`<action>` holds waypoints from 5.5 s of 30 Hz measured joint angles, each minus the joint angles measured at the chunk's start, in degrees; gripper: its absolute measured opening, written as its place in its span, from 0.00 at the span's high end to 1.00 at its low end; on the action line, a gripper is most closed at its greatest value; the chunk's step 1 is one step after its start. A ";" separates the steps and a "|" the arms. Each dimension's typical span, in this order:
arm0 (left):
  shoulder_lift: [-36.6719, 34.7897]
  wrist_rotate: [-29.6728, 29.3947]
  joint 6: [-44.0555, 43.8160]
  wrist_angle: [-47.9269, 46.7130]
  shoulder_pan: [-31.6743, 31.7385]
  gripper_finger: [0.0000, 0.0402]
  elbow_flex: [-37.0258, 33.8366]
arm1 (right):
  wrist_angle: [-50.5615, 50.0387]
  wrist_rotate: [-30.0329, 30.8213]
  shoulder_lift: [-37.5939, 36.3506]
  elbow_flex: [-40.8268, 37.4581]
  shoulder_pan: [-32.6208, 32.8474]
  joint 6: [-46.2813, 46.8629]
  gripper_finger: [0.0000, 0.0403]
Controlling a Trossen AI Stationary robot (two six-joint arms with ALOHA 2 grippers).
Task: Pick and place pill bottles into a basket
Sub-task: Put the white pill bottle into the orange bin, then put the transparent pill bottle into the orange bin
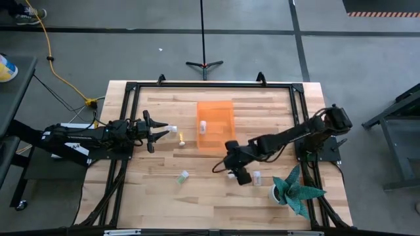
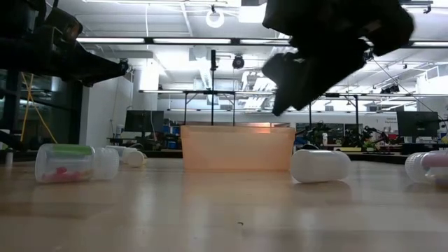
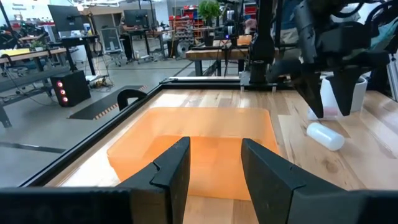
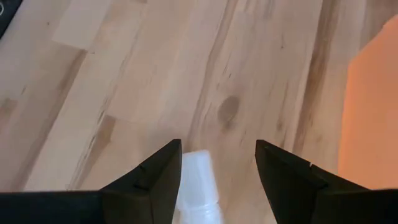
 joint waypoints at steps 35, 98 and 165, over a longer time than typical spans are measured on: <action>0.02 -2.93 -1.16 -0.40 0.02 0.56 0.00 | 4.49 10.51 9.60 1.64 -0.49 0.01 0.69; 0.02 -3.50 -1.20 -0.01 -0.01 0.56 0.00 | -28.26 0.80 21.75 45.80 -29.99 13.74 0.35; 0.00 -3.43 -1.14 -0.51 0.02 0.56 0.00 | -48.24 1.21 21.57 18.14 7.08 50.47 0.39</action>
